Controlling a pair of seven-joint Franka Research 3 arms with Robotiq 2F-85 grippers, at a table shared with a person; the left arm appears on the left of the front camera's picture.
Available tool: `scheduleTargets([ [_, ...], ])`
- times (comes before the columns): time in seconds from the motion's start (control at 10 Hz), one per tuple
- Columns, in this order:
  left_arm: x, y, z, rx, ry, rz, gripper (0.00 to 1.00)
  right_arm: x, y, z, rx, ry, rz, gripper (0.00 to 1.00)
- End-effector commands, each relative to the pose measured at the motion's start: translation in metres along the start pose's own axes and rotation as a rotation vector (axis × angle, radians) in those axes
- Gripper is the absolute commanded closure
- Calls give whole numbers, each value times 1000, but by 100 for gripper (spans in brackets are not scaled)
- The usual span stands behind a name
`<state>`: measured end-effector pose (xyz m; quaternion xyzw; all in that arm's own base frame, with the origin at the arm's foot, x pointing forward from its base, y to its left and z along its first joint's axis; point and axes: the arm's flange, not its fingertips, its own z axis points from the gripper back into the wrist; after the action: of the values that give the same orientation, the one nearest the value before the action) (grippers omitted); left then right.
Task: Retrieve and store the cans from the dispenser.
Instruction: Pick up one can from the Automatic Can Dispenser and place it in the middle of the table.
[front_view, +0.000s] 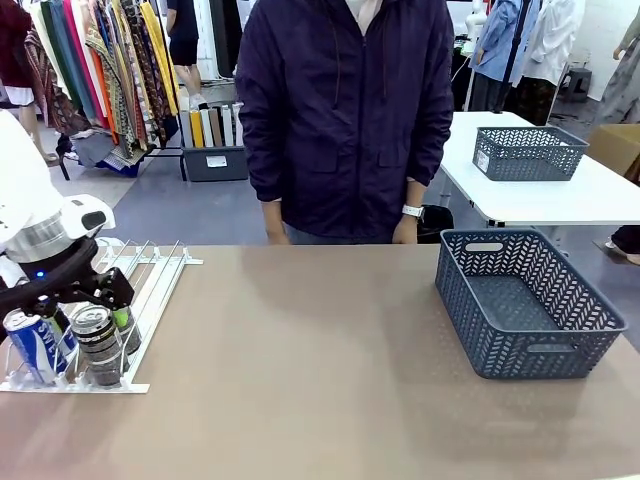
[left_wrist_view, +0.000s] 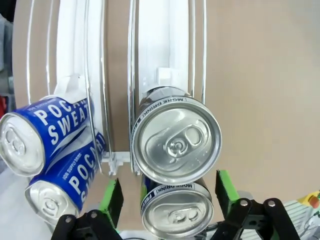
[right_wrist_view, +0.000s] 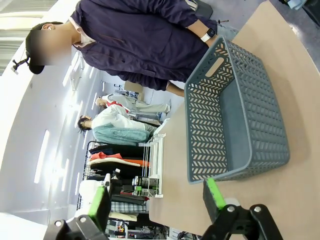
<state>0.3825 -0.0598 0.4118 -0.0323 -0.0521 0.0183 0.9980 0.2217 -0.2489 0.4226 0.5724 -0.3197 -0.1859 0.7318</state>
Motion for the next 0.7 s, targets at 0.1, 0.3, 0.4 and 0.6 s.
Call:
scheduleTargets([
  [0.1, -41, 10, -26, -1, -1, -34, 100, 3, 2, -1, 23, -16, 17, 0],
  [0.3, -47, 10, -23, -7, 38, -38, 100, 3, 2, -1, 23, -16, 17, 0],
  [0.4, -48, 10, -21, -9, 38, -40, 100, 3, 2, -1, 23, -16, 17, 0],
  [0.6, -47, 9, -22, -13, 36, -37, 100, 3, 2, -1, 23, -16, 17, 0],
])
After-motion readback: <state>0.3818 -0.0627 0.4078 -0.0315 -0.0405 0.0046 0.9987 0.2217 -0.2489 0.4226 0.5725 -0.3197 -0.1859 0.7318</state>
